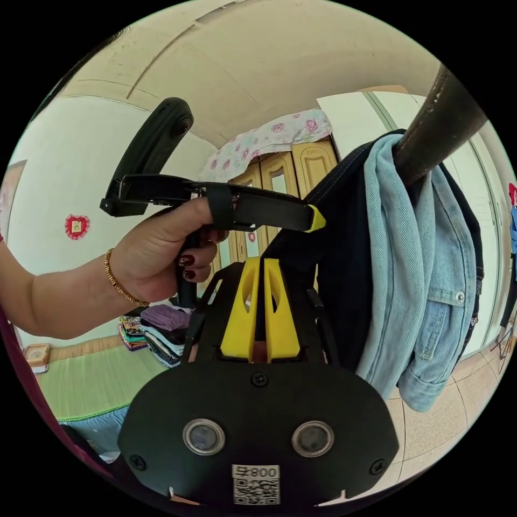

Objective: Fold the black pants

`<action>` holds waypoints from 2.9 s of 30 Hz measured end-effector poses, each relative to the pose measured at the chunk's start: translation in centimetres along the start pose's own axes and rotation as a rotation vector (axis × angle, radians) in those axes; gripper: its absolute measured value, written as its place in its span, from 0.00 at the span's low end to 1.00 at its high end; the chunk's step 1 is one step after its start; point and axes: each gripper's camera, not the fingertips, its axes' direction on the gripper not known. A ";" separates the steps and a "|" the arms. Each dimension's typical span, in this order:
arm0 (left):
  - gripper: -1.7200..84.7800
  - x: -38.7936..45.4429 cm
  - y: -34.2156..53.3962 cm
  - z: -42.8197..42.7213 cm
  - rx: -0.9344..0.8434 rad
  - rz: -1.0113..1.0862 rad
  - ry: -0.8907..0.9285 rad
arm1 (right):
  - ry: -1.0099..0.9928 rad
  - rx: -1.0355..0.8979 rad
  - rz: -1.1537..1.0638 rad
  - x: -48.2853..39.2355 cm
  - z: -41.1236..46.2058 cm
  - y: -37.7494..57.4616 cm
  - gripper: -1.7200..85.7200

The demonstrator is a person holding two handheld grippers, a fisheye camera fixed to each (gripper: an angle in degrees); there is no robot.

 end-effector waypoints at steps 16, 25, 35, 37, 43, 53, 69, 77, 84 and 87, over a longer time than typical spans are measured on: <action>0.03 -7.0 2.5 -16.1 0.224 -0.221 -0.034 | 0.190 0.140 0.047 -4.0 -9.3 6.0 0.02; 0.03 -8.8 11.6 -27.0 0.328 -0.355 0.012 | 0.274 0.256 0.171 -7.0 -11.6 11.7 0.02; 0.03 -9.5 23.9 -43.7 0.513 -0.436 -0.022 | 0.254 0.302 0.226 -12.3 -15.5 19.8 0.02; 0.03 -9.2 27.3 -46.8 0.517 -0.461 -0.054 | 0.197 0.327 0.291 -13.6 -17.0 22.1 0.02; 0.03 -7.0 38.5 -54.5 0.461 -0.542 -0.079 | -0.017 0.378 0.412 -18.3 -19.6 27.6 0.02; 0.03 -1.7 60.4 -69.9 0.488 -0.827 -0.075 | -0.250 0.181 0.356 -30.7 -17.5 32.6 0.02; 0.04 12.9 93.6 -94.7 0.541 -1.150 -0.175 | -0.793 -0.101 -0.085 -84.6 3.3 30.9 0.01; 0.04 27.4 113.3 -106.2 0.626 -1.588 -0.436 | -1.339 -0.686 -0.606 -131.0 5.0 48.7 0.02; 0.04 47.0 129.9 -112.8 0.609 -2.269 -0.672 | -1.559 -1.458 -0.609 -145.8 2.9 74.5 0.02; 0.03 50.6 131.3 -116.5 0.588 -2.215 -0.710 | -1.599 -1.500 -0.586 -145.3 4.3 76.3 0.02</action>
